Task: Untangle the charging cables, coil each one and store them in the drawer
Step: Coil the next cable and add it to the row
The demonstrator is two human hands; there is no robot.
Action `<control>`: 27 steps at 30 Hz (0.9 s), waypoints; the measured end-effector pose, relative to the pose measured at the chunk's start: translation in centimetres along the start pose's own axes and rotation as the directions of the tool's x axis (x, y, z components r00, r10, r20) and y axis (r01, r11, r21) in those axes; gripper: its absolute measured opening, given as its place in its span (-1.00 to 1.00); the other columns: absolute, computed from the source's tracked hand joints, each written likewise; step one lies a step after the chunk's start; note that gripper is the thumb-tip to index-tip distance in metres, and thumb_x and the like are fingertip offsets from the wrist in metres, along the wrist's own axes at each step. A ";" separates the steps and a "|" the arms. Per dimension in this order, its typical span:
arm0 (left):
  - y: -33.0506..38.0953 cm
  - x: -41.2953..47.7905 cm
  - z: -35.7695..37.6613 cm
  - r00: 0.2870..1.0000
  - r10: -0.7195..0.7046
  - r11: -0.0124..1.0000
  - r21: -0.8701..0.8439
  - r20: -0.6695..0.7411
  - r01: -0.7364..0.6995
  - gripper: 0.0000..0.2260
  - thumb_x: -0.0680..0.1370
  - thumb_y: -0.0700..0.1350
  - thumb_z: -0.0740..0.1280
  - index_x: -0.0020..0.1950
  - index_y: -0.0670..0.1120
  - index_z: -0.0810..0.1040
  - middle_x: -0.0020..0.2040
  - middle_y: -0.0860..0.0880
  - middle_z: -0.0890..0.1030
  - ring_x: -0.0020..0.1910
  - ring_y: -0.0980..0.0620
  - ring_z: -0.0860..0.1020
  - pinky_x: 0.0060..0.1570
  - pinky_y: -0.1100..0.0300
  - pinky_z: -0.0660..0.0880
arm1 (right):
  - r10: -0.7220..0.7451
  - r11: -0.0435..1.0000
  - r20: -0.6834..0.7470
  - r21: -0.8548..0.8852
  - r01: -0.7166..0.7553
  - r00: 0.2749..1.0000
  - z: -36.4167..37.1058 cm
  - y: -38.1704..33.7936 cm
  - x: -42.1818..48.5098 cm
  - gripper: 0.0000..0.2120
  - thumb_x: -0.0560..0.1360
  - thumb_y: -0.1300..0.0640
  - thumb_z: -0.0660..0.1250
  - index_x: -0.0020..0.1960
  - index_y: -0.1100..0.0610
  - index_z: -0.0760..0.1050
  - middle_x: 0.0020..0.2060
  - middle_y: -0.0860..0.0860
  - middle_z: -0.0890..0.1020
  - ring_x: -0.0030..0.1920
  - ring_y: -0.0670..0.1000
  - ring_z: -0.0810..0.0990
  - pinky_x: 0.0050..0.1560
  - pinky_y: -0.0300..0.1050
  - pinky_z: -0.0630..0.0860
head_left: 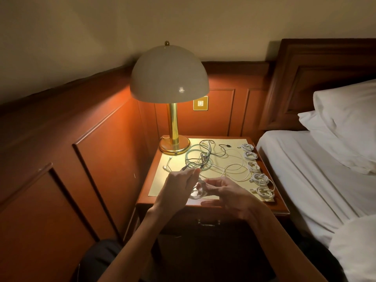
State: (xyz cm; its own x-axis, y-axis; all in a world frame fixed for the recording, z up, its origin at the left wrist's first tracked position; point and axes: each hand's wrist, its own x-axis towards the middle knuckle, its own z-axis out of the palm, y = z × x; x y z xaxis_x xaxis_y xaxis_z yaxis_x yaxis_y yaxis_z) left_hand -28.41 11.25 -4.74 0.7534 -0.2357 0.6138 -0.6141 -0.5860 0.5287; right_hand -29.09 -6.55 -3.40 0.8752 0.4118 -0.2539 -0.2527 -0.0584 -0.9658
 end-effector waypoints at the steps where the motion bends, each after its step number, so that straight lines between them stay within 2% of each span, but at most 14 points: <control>1: -0.1 -0.2 0.3 1.000 -0.016 1.000 -0.008 -0.007 0.016 -0.71 0.69 -0.11 0.20 -0.24 -0.02 0.43 -0.43 0.21 0.39 -0.46 0.22 0.49 -0.43 0.49 0.26 | -0.001 1.000 0.017 -0.013 0.001 1.000 -0.1 0.1 0.0 -0.79 0.59 0.20 0.35 0.15 0.30 0.62 0.15 0.21 0.65 0.27 0.19 0.57 0.21 0.12 0.59; 5: -0.2 -0.5 1.1 0.997 -0.078 0.995 -0.056 -0.005 0.078 -0.70 0.68 0.00 0.17 -0.15 -0.11 0.51 -0.34 0.10 0.56 -0.40 0.22 0.56 -0.39 0.44 0.37 | -0.069 0.993 -0.008 -0.099 0.068 0.998 -0.1 0.3 -0.1 -0.86 0.52 0.24 0.43 0.05 0.27 0.65 0.01 0.19 0.70 0.15 0.19 0.65 0.18 0.13 0.61; 7: -0.2 -0.3 1.2 0.993 -0.116 0.992 -0.047 -0.010 0.115 -0.74 0.67 0.03 0.19 -0.07 -0.11 0.51 -0.30 0.09 0.59 -0.40 0.26 0.57 -0.40 0.46 0.40 | -0.191 0.958 -0.040 -0.225 0.177 0.981 0.0 0.6 -0.1 -0.89 0.51 0.14 0.47 -0.01 0.17 0.68 -0.09 0.12 0.72 0.04 0.18 0.69 0.08 0.13 0.65; 9: 0.0 0.0 1.1 0.986 -0.168 0.985 -0.046 0.015 0.169 -0.76 0.66 0.05 0.19 -0.06 -0.09 0.49 -0.27 0.07 0.60 -0.38 0.24 0.56 -0.42 0.46 0.40 | -0.351 0.861 -0.071 -0.415 0.292 0.934 0.2 1.0 -0.2 -0.80 0.47 -0.05 0.49 -0.07 0.09 0.68 -0.20 0.05 0.72 -0.15 0.11 0.71 -0.10 0.05 0.68; 11: 0.3 0.2 0.9 0.957 -0.281 0.953 -0.095 0.074 0.288 -0.76 0.66 0.06 0.19 -0.08 -0.06 0.47 -0.27 0.03 0.60 -0.36 0.18 0.57 -0.42 0.41 0.41 | -0.521 0.708 -0.144 -0.624 0.332 0.841 0.5 1.5 0.0 -0.77 0.43 -0.14 0.51 -0.11 0.03 0.68 -0.30 -0.09 0.70 -0.31 -0.05 0.68 -0.25 -0.13 0.64; 13: 0.4 0.4 0.8 0.913 -0.389 0.904 -0.141 0.125 0.404 -0.75 0.67 0.07 0.17 -0.10 -0.03 0.46 -0.29 0.01 0.58 -0.37 0.15 0.55 -0.44 0.39 0.40 | -0.675 0.570 -0.206 -0.755 0.324 0.708 1.1 2.2 0.1 -0.77 0.44 -0.11 0.50 0.03 -0.04 0.67 -0.28 -0.18 0.68 -0.33 -0.18 0.66 -0.28 -0.33 0.57; 15: 0.7 0.6 0.8 0.882 -0.438 0.872 -0.156 0.172 0.464 -0.71 0.68 0.12 0.11 -0.10 0.01 0.46 -0.28 0.03 0.57 -0.33 0.13 0.55 -0.44 0.38 0.39 | -0.768 0.494 -0.216 -0.799 0.343 0.603 1.5 2.9 0.3 -0.73 0.49 -0.10 0.44 0.15 -0.04 0.65 -0.16 -0.15 0.70 -0.27 -0.21 0.65 -0.28 -0.35 0.56; 17: 0.9 0.6 1.0 0.890 -0.413 0.878 -0.174 0.195 0.446 -0.67 0.68 0.16 0.04 -0.13 0.06 0.45 -0.27 0.07 0.55 -0.32 0.14 0.53 -0.39 0.39 0.36 | -0.826 0.428 -0.215 -0.841 0.331 0.521 1.4 3.4 0.6 -0.77 0.50 -0.03 0.42 0.11 0.01 0.68 -0.08 -0.09 0.71 -0.22 -0.21 0.62 -0.26 -0.40 0.53; 18: 1.0 0.5 1.2 0.899 -0.388 0.886 -0.186 0.203 0.425 -0.67 0.67 0.17 0.02 -0.15 0.09 0.44 -0.27 0.09 0.53 -0.31 0.16 0.51 -0.36 0.40 0.34 | -0.832 0.432 -0.229 -0.840 0.329 0.506 1.3 3.4 0.7 -0.81 0.50 0.02 0.44 0.08 0.03 0.70 -0.07 -0.09 0.70 -0.19 -0.21 0.62 -0.24 -0.44 0.50; 20: 1.0 -0.1 1.5 0.914 -0.343 0.900 -0.202 0.217 0.386 -0.68 0.66 0.20 0.01 -0.14 0.13 0.43 -0.24 0.12 0.52 -0.28 0.19 0.50 -0.29 0.39 0.34 | -0.810 0.485 -0.264 -0.804 0.345 0.523 1.1 3.1 0.7 -0.89 0.51 0.07 0.45 -0.01 0.07 0.70 -0.09 -0.11 0.68 -0.16 -0.24 0.62 -0.23 -0.47 0.48; 22: 0.5 -0.5 1.4 0.910 -0.317 0.903 -0.209 0.268 0.376 -0.69 0.63 0.23 0.03 -0.08 0.12 0.45 -0.20 0.11 0.52 -0.26 0.18 0.50 -0.24 0.31 0.38 | -0.769 0.547 -0.289 -0.759 0.354 0.570 0.9 2.7 0.5 -0.89 0.52 0.03 0.44 -0.06 0.05 0.67 -0.14 -0.17 0.68 -0.18 -0.27 0.63 -0.23 -0.48 0.47; 25: 0.0 -0.4 0.2 0.871 -0.289 0.910 -0.170 0.398 0.379 -0.78 0.65 0.14 0.10 -0.01 0.09 0.47 -0.19 0.13 0.52 -0.28 0.18 0.52 -0.29 0.31 0.43 | -0.702 0.619 -0.275 -0.690 0.374 0.657 0.6 2.2 0.1 -0.88 0.50 -0.01 0.45 -0.10 0.03 0.67 -0.24 -0.25 0.66 -0.18 -0.24 0.65 -0.22 -0.44 0.50; 27: 0.1 -0.3 -0.4 0.866 -0.254 0.948 -0.064 0.430 0.310 -0.82 0.68 0.06 0.10 -0.04 0.15 0.45 -0.18 0.14 0.52 -0.26 0.17 0.52 -0.29 0.38 0.38 | -0.649 0.682 -0.285 -0.628 0.374 0.706 0.6 2.3 -0.2 -0.90 0.49 0.04 0.48 -0.09 0.06 0.67 -0.25 -0.21 0.69 -0.20 -0.19 0.68 -0.27 -0.33 0.59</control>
State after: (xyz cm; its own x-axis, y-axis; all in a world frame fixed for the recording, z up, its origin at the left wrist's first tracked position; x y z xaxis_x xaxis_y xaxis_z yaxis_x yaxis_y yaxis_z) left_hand -28.76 11.56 -4.65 0.9100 -0.3885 0.1450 -0.3636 -0.5793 0.7295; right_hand -30.06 -6.21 -5.55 0.8990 0.0697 0.4323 0.4139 -0.4575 -0.7870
